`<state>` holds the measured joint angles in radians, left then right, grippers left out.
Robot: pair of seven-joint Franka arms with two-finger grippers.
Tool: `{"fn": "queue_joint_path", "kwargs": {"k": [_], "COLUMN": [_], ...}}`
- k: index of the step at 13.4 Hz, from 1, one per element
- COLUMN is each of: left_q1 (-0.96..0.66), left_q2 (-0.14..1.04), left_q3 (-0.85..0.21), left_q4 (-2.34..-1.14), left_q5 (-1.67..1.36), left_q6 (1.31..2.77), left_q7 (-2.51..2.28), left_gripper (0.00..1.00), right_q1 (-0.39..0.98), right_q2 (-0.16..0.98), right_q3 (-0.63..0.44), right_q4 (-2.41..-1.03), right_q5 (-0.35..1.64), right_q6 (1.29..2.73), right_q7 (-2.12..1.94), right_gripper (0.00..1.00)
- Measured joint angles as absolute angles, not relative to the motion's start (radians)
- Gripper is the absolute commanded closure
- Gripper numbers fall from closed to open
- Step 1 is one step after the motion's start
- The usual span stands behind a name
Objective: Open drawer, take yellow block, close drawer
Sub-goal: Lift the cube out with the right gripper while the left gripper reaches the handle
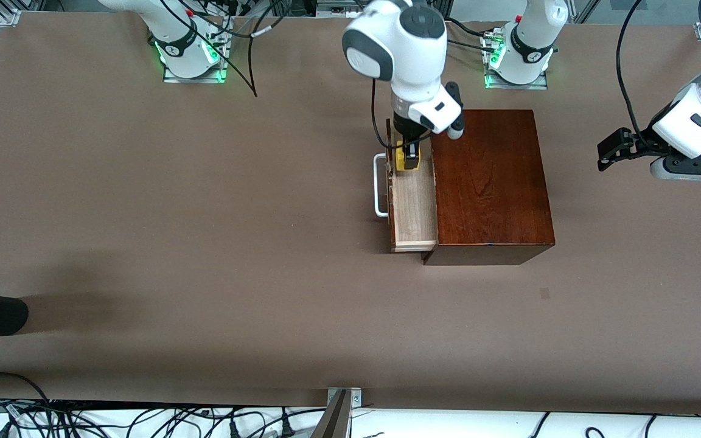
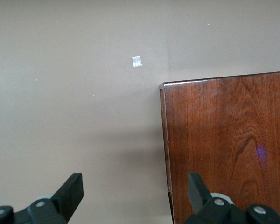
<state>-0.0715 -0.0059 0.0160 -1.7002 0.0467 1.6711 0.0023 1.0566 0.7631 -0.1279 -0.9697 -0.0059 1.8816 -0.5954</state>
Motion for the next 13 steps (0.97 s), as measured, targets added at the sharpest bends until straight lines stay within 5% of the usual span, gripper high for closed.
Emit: {"fn": "queue_joint_path", "kwargs": {"k": [13], "left_q1": [-0.084], "left_q2": [-0.003], "left_q3": [-0.052], "left_q4": [-1.674], "left_q5": [0.045], "left_q6": [1.601], "left_q7": [0.0], "left_gripper": [0.0], "right_q1": [0.598], "right_q2": [0.513], "right_q3": [-0.139], "right_q4": [-1.035], "right_q5": [0.008], "right_q6": [1.693], "right_q7": [-0.467], "right_gripper": [1.0]}}
